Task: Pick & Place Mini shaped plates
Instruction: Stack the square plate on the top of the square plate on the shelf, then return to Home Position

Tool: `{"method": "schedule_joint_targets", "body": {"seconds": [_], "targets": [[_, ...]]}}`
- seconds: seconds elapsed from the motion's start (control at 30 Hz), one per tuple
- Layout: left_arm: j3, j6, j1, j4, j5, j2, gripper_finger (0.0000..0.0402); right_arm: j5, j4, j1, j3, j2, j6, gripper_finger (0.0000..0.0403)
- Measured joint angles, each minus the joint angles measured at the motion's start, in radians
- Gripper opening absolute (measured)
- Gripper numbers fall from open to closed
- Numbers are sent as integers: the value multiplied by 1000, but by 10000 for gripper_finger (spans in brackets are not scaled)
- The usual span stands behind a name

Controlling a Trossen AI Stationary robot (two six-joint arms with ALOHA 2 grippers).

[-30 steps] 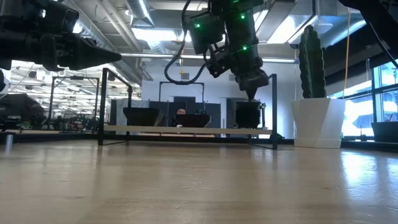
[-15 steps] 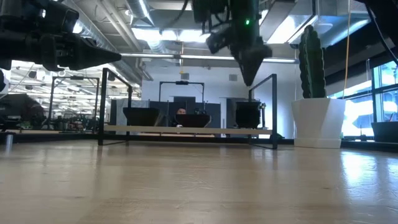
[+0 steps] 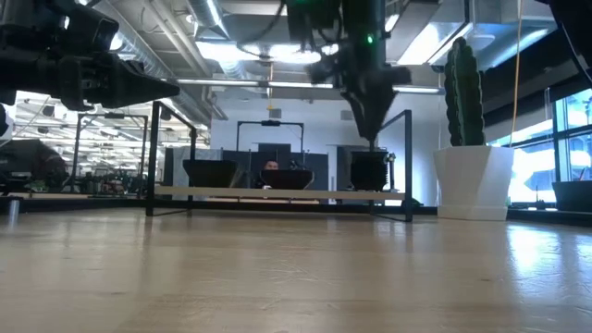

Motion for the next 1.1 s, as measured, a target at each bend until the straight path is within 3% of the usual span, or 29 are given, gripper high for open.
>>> {"method": "schedule_joint_targets", "body": {"seconds": [0.37,1.1], "targets": [[0,0,0,1,0,0,5,8,93,-74,-122,-1,-7,165],[0,0,0,1,0,0,5,28,107,-66,-116,-12,24,165]]}}
